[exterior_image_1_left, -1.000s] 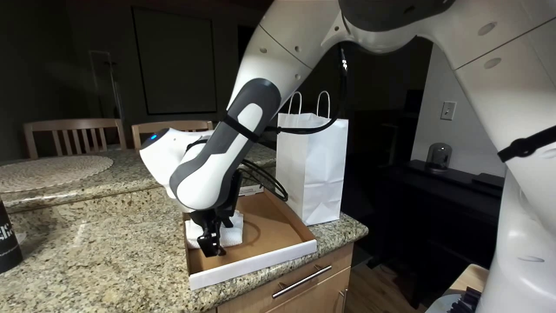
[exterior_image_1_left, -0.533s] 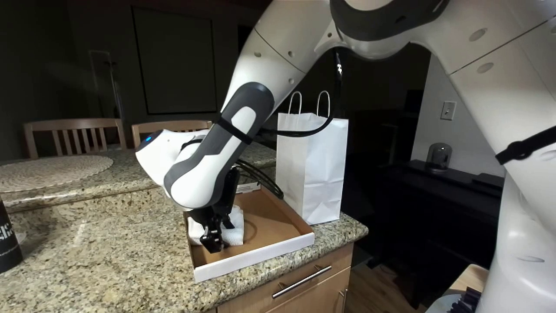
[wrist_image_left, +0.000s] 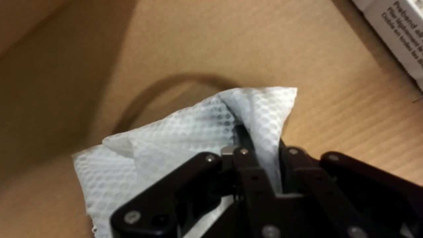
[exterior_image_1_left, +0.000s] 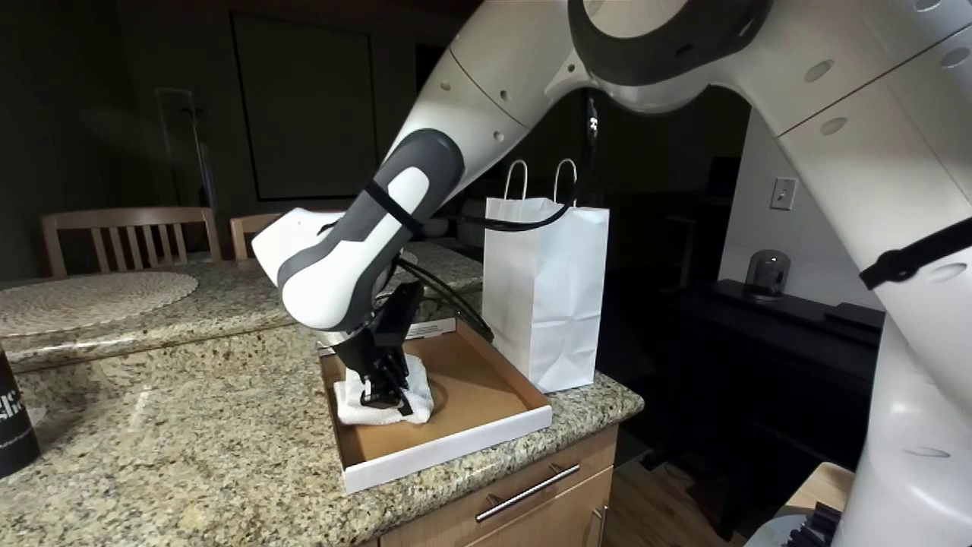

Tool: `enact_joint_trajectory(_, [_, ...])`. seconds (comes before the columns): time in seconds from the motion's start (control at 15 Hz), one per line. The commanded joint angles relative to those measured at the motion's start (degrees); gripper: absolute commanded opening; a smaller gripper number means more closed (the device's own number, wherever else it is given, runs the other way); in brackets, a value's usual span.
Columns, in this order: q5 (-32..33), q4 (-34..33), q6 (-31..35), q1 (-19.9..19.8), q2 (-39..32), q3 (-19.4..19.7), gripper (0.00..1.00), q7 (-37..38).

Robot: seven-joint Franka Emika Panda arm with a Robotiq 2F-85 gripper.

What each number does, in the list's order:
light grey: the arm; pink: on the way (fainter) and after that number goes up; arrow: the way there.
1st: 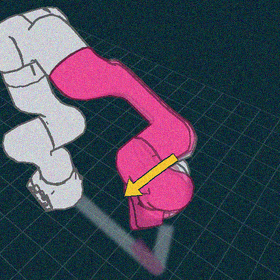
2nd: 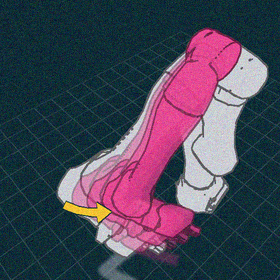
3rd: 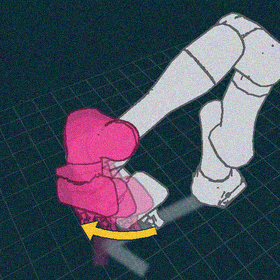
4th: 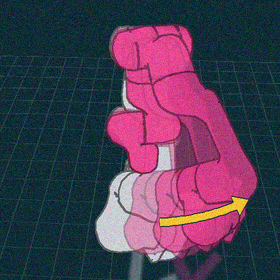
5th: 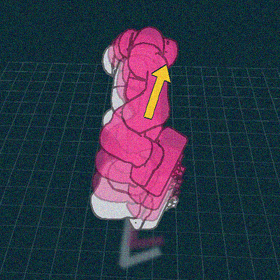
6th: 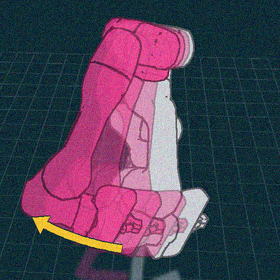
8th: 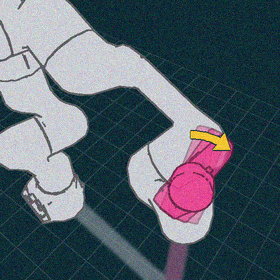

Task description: Put the white towels inside the bag

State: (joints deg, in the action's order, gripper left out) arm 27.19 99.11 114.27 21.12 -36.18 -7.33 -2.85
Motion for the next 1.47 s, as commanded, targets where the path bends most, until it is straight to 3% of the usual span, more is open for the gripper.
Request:
enact_joint_trajectory(0.0, [-6.2, -2.6, -5.2, -3.0, -0.4, -1.8, 0.05, -5.0])
enact_joint_trajectory(0.53, [-20.3, -4.1, -11.8, -8.2, 8.5, -3.0, 0.09, -4.2])
enact_joint_trajectory(1.0, [-31.2, -3.0, -15.9, -9.3, 22.5, -3.4, 0.09, -1.5])
enact_joint_trajectory(1.4, [-36.5, -4.4, -16.8, -10.0, 33.9, -1.8, 0.09, 5.0])
